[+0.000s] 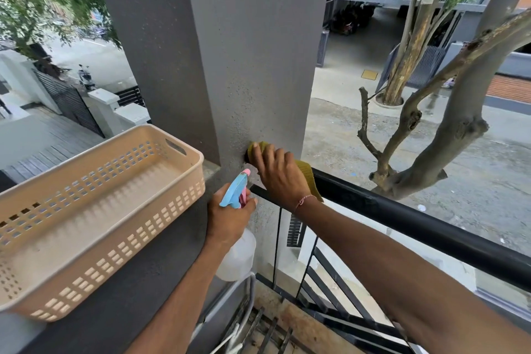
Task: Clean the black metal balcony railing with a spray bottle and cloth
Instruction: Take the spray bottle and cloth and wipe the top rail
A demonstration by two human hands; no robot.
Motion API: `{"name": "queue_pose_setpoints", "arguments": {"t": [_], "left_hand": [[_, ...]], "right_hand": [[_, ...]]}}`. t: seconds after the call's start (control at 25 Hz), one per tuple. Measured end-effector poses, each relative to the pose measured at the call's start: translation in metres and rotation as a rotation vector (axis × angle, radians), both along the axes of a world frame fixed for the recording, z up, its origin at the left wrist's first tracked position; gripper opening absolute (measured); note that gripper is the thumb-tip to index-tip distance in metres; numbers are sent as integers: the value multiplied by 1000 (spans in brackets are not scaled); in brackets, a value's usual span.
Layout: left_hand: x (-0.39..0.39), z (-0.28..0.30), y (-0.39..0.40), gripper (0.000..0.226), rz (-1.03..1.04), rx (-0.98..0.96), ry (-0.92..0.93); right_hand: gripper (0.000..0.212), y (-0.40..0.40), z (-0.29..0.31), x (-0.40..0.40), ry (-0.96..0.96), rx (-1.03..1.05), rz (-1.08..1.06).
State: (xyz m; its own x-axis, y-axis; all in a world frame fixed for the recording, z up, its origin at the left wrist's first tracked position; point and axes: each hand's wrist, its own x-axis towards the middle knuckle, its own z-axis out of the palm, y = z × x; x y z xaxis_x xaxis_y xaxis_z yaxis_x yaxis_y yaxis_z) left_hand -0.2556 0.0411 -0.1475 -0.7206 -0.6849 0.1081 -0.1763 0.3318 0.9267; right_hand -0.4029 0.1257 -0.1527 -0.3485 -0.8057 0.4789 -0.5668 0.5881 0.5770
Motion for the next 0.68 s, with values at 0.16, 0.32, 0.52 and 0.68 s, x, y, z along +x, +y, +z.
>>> {"name": "queue_pose_setpoints", "arguments": {"t": [0.16, 0.32, 0.52, 0.68], "left_hand": [[-1, 4, 16, 23, -19, 7, 9], [0, 7, 32, 22, -43, 25, 12], [1, 7, 46, 29, -94, 63, -19], [-4, 5, 57, 38, -141, 104, -73]], "right_hand": [[56, 38, 1, 1, 53, 82, -32], [65, 57, 13, 1, -158, -5, -163], [68, 68, 41, -3, -517, -73, -164], [85, 84, 47, -23, -870, -138, -216]]}}
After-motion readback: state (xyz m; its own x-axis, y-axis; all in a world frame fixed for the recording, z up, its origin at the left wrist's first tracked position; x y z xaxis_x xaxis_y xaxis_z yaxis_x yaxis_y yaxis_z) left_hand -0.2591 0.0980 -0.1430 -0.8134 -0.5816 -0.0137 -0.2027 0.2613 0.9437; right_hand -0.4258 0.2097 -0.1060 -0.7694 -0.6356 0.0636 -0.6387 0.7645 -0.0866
